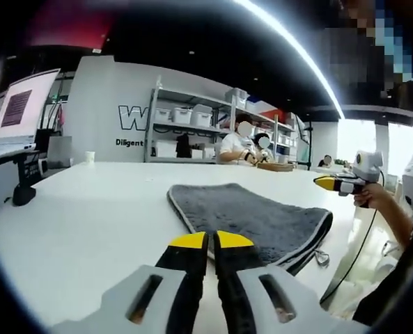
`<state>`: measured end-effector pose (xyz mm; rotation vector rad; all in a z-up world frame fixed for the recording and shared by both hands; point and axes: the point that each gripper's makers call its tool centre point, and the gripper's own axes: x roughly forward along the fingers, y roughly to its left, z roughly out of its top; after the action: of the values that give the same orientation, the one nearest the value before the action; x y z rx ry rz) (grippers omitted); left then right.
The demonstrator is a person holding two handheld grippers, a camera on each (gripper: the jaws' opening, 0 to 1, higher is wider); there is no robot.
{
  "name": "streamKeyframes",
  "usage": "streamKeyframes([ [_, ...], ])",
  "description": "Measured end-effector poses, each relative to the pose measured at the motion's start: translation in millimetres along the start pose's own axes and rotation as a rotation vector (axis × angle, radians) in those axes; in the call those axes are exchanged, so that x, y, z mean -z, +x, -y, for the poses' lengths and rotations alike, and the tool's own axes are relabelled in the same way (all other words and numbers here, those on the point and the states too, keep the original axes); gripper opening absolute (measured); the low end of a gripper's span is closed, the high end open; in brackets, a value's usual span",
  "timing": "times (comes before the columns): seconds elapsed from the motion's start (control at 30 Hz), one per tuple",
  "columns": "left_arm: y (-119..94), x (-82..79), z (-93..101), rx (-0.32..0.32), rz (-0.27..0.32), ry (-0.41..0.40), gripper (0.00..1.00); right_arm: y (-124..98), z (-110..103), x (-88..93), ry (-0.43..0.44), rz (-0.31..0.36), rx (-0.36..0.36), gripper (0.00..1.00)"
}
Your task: Open the folded towel by lifting each exposed corner and separating the folded layers until the towel lies flat within the target outline without major curled edges
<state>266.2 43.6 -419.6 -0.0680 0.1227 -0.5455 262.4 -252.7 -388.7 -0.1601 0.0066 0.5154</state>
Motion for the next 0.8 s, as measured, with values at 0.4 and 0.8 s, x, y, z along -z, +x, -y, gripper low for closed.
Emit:
streamKeyframes([
  [0.4, -4, -11.7, -6.7, -0.038, 0.029, -0.002, 0.27, -5, 7, -1.9, 0.002, -0.025, 0.023, 0.22],
  [0.8, -8, -8.9, -33.6, -0.186, 0.034, -0.127, 0.97, -13, 23, -2.0, 0.012, -0.032, 0.089, 0.69],
])
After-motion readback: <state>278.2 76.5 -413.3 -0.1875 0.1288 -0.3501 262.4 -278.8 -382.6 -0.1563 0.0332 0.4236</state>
